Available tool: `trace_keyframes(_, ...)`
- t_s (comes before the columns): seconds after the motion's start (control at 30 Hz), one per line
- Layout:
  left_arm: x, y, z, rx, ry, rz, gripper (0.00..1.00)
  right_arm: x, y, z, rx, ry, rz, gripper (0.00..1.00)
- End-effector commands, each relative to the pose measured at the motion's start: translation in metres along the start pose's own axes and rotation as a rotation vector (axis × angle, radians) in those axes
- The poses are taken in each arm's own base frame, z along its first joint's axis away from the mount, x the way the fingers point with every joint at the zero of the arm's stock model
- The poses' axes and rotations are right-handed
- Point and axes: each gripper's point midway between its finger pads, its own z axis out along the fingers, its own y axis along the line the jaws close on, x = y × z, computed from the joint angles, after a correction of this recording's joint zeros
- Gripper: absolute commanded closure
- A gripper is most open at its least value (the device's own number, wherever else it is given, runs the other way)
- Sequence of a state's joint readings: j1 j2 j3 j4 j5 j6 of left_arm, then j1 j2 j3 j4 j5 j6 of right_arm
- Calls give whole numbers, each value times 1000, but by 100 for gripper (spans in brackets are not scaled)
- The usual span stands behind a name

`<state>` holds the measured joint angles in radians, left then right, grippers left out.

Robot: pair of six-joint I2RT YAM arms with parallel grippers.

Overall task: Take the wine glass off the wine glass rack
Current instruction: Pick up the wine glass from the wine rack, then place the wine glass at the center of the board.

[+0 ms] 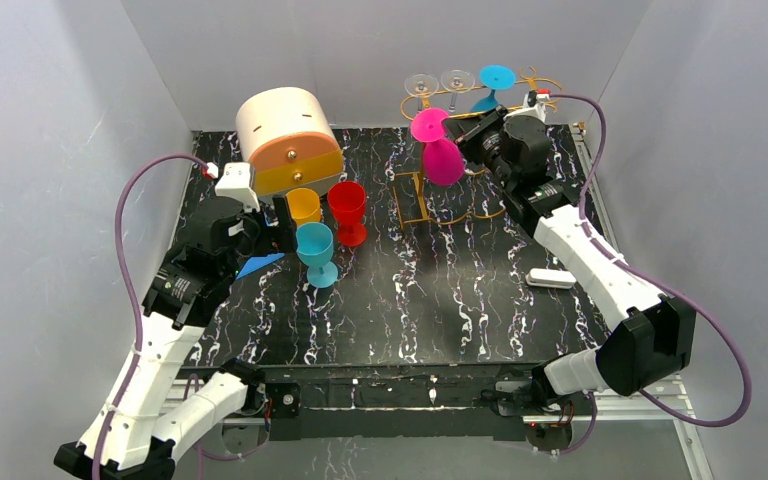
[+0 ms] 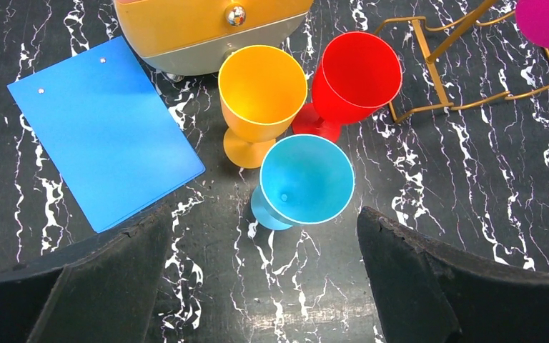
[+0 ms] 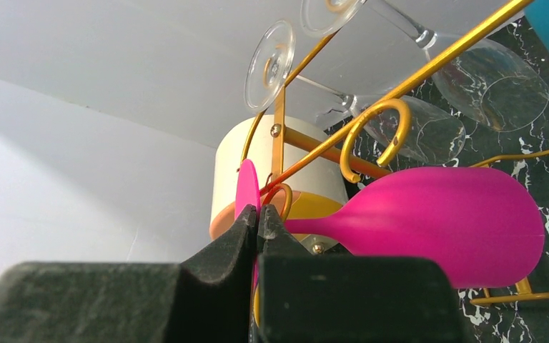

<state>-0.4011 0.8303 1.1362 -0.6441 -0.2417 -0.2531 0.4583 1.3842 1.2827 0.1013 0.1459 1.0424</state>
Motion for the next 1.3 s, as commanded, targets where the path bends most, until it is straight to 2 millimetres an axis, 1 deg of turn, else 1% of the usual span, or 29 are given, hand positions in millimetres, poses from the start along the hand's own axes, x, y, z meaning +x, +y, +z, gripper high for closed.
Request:
trace_keyframes(0.0,-6,-3,-3,19,-11,6,2,-10,35,-13,-111,12,-19,99)
trace_keyframes(0.23,-6,-5,-2,31,-1,12,2,-15,39,-25,-160,-17,-99,99)
trace_keyframes(0.4,-5,-10,0,50,12,7,2,-15,44,-33,-180,-4,-126,99)
trace_keyframes(0.57,-6,-15,1,76,19,5,2,-11,45,-41,-198,20,-131,99)
trace_keyframes(0.63,-6,-18,1,88,19,4,2,-4,46,-45,-212,59,-134,99)
trace_keyframes(0.77,-8,-27,1,135,23,-1,2,5,40,-54,-212,103,-136,99)
trace_keyframes(0.83,-8,-35,0,181,30,-1,2,12,37,-61,-221,134,-142,99)
trace_keyframes(1.0,-3,-59,0,315,54,11,2,40,20,-82,-262,238,-183,99)
trace_keyframes(1.1,-2,-79,-3,435,58,6,2,57,16,-99,-331,298,-202,99)
trace_keyframes(1.27,-7,-120,-9,667,65,-32,2,87,14,-127,-474,430,-268,99)
